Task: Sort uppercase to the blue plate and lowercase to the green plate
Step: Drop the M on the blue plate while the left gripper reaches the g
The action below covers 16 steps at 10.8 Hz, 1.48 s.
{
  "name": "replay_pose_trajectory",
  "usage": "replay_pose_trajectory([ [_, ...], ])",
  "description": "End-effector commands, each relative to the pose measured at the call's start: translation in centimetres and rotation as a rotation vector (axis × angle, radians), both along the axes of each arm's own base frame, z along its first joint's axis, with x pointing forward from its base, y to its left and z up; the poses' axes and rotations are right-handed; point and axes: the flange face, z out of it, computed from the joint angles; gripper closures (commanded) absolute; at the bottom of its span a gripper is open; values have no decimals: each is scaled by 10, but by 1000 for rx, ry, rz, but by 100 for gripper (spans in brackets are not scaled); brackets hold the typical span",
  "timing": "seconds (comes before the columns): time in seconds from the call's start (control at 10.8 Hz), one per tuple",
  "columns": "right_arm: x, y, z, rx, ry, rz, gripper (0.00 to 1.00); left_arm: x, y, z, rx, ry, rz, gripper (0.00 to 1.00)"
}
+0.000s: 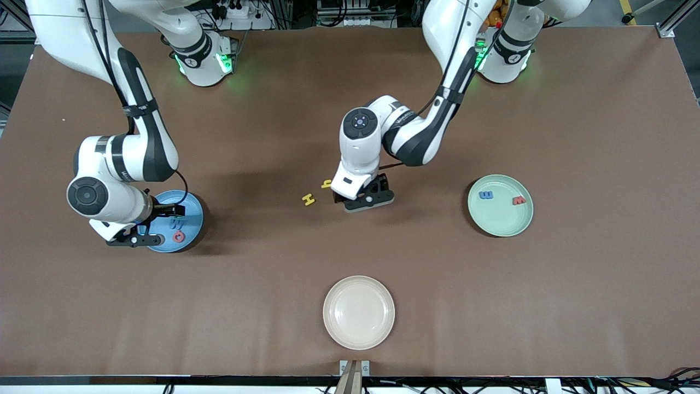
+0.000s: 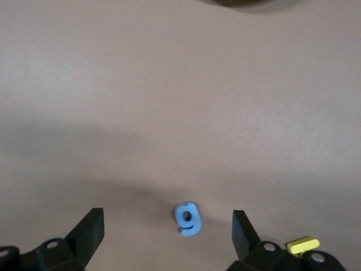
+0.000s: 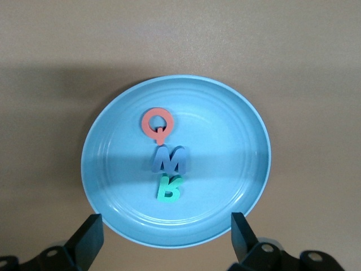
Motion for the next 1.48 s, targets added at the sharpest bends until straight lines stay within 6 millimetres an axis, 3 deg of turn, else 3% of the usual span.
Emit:
replay_pose_trajectory([
  [0.0,1,-3,-9,7,-10,4,0,6,-1,-22,34,-31,-62,0],
  [0.19,2,-5,-20,3,-13,4,0,9,1,-39,31,-38,-83,6],
  [0.37,3,-8,-26,3,-13,0,0,9,0,-41,26,-36,-80,18],
  [0.65,3,-5,-27,3,-18,1,0,3,-6,-47,8,-15,-54,21],
  [0.93,3,-4,-31,2,-12,1,0,-19,-21,-64,23,0,-81,21],
  [1.39,2,-3,-34,0,-7,1,0,-19,-21,-66,33,-3,-111,39],
])
